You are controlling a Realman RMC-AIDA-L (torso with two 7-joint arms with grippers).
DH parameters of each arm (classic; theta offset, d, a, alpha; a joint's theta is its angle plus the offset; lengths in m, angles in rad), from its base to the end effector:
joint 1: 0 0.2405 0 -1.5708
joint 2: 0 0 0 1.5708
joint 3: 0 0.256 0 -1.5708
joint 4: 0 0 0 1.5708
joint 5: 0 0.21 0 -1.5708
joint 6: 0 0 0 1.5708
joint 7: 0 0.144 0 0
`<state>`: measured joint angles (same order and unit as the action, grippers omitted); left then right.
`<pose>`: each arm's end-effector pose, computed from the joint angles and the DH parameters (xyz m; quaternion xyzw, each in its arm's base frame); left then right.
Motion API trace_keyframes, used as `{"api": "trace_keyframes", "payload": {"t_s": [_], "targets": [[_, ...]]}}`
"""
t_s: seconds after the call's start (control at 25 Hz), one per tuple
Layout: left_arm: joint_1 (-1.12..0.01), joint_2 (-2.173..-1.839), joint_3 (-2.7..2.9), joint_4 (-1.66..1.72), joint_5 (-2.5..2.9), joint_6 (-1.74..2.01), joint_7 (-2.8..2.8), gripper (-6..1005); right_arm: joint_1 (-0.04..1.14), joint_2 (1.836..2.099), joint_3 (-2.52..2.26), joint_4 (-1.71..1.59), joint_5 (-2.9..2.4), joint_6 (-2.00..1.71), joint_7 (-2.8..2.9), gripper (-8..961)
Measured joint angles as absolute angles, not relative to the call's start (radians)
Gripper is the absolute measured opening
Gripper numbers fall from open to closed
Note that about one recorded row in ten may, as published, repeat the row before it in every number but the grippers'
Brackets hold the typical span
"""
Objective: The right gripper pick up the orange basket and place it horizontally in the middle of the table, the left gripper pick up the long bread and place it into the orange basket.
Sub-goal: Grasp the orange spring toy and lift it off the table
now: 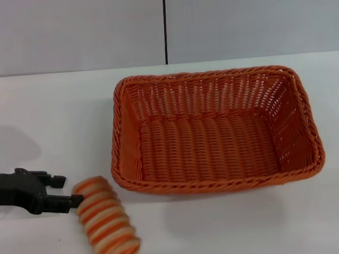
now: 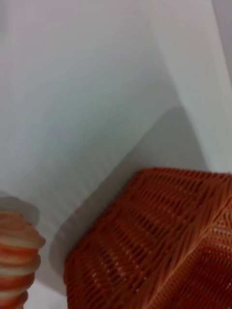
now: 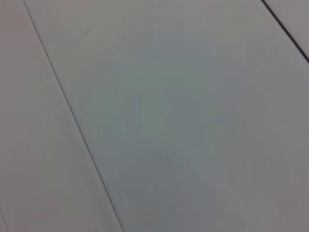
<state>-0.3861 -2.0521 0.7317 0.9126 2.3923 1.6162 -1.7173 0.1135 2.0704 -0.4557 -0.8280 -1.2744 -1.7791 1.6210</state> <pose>-0.3318 0.2832 0.0314 -0.9265 -0.3606 -0.0226 0.1055 0.3218 0.2296 0.1485 -0.7079 0.2819 0.5480 0.3451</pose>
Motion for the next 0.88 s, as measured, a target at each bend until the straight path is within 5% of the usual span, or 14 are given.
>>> {"api": "trace_keyframes", "payload": {"t_s": [0.28,0.4,0.88], "targets": [[-0.415,-2.035,0.692,0.905,2.381,1.673,-1.726,754,0.117,2.07,-0.449,-0.824,-1.275,-1.784,1.618,621],[-0.435,-2.035,0.693,0.9,2.382,1.699,-1.734,545,0.118,2.069,-0.447,-0.822,-1.275,-1.787,1.618,621],[-0.444,-2.049,0.704,0.896,2.388,1.732,-1.737,532,0.117,2.071,-0.448,-0.818,-1.275,-1.811,1.617,621]]}}
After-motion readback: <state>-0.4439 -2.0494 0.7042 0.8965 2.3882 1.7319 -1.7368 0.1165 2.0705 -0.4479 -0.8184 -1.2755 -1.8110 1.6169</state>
